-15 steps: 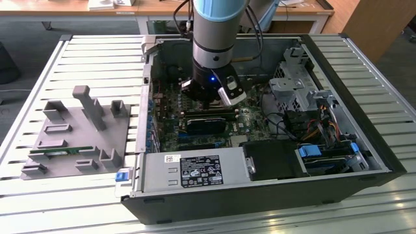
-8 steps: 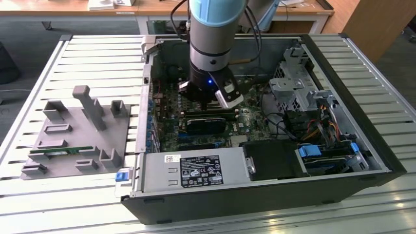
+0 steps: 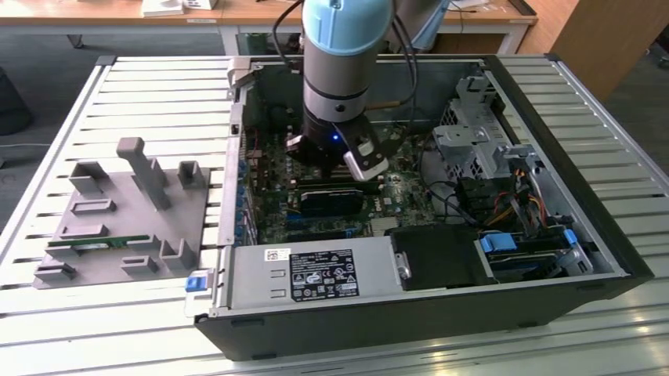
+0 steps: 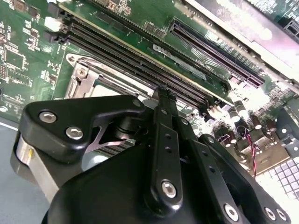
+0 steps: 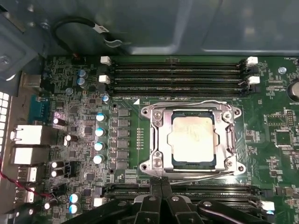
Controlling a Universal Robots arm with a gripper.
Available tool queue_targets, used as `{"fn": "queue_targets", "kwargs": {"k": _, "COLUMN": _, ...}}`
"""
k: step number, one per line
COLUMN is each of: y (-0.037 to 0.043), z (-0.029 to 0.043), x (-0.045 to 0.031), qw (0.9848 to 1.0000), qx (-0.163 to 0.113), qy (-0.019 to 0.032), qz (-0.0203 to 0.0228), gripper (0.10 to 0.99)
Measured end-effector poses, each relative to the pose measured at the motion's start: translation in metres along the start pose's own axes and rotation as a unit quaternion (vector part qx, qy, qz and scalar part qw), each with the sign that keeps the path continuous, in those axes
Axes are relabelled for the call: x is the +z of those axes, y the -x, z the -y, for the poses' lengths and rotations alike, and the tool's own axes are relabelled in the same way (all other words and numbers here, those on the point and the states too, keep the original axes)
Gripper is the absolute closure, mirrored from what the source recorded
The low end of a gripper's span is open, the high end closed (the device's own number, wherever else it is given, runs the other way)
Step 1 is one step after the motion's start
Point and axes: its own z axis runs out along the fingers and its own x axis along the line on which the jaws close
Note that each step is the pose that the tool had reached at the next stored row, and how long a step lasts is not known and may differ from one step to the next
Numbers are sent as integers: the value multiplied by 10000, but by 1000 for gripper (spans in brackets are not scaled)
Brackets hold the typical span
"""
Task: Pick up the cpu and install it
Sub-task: 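Install the second cpu locking lever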
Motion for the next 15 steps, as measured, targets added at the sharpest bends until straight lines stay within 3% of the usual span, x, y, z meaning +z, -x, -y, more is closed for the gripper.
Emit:
{"fn": "queue_targets", "kwargs": {"k": 4, "y": -2, "z": 26, "x": 42, "qw": 10000, "qx": -1, "qy": 47, "qz": 0, "gripper": 980}}
{"fn": "queue_targets", "kwargs": {"k": 10, "y": -37, "z": 53, "x": 55, "qw": 9998, "qx": -3, "qy": 185, "qz": -1, "gripper": 980}}
{"fn": "queue_targets", "kwargs": {"k": 15, "y": -52, "z": 60, "x": 72, "qw": 9997, "qx": -4, "qy": 249, "qz": -2, "gripper": 980}}
